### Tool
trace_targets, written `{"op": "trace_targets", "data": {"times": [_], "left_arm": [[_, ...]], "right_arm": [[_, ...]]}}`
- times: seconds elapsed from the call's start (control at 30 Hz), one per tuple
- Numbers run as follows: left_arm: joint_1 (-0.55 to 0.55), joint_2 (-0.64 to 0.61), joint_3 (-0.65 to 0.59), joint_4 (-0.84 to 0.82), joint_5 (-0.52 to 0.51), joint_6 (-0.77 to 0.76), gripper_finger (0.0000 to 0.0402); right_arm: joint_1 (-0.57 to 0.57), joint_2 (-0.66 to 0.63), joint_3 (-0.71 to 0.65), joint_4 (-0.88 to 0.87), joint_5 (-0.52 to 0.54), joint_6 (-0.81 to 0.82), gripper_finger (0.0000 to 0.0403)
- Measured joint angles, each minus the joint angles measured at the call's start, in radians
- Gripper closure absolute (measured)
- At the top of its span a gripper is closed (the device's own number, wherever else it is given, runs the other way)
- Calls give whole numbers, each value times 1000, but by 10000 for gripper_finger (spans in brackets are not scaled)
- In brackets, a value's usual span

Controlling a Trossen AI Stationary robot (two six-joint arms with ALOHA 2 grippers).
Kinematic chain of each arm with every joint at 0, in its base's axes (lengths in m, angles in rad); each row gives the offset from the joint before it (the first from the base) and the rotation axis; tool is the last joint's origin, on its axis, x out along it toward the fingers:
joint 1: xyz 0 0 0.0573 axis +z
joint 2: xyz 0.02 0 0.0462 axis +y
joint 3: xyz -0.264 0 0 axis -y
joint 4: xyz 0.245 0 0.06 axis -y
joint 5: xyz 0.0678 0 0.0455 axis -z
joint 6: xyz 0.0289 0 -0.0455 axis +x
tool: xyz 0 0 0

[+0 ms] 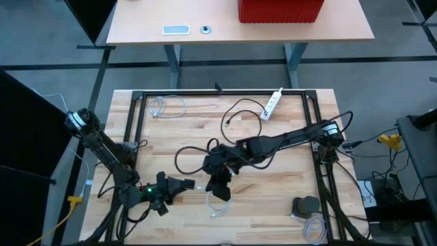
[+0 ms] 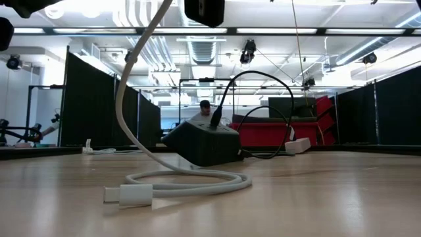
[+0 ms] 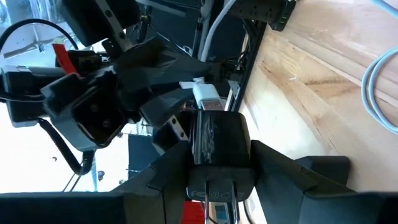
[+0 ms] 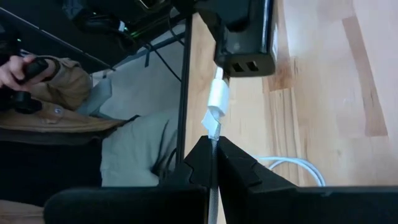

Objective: Insert USB
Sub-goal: Insert the middle left white charger cable into the black charger adapter

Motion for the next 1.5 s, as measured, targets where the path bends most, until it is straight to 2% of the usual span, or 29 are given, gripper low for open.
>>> {"op": "trace_targets", "data": {"times": [1.2, 1.5], "left_arm": [[0, 0, -1, 9, -6, -6, 255], [-17, 0, -1, 8, -60, -6, 255]], "right_arm": [[-3, 22, 0, -21, 37, -8, 403], [-3, 20, 0, -8, 53, 4, 403]]}}
